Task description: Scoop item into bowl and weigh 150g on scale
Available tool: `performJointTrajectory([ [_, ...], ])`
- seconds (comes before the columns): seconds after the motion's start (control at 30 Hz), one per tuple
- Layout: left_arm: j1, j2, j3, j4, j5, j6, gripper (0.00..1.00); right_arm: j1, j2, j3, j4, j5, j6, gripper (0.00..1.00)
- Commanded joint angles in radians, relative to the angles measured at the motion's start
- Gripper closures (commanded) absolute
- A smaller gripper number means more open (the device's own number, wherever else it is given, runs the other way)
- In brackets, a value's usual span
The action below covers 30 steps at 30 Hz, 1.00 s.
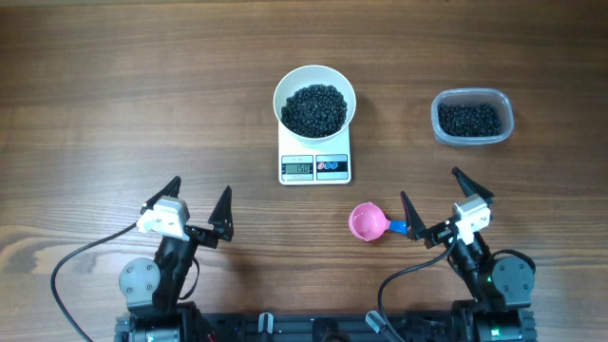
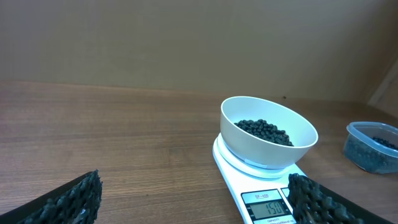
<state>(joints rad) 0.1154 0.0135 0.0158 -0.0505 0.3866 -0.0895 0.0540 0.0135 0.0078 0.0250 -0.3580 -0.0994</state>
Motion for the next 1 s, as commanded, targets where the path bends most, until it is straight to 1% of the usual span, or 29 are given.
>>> performJointTrajectory([
  [0.0,0.008,-0.011,-0.010,0.006,-0.010,-0.009,0.00,0.005,-0.010,-0.002,0.006,0.007,-0.006,0.00],
  [0.97,-0.003,-0.011,-0.010,0.006,-0.010,-0.009,0.00,0.005,-0.010,-0.002,0.006,0.007,-0.006,0.00],
])
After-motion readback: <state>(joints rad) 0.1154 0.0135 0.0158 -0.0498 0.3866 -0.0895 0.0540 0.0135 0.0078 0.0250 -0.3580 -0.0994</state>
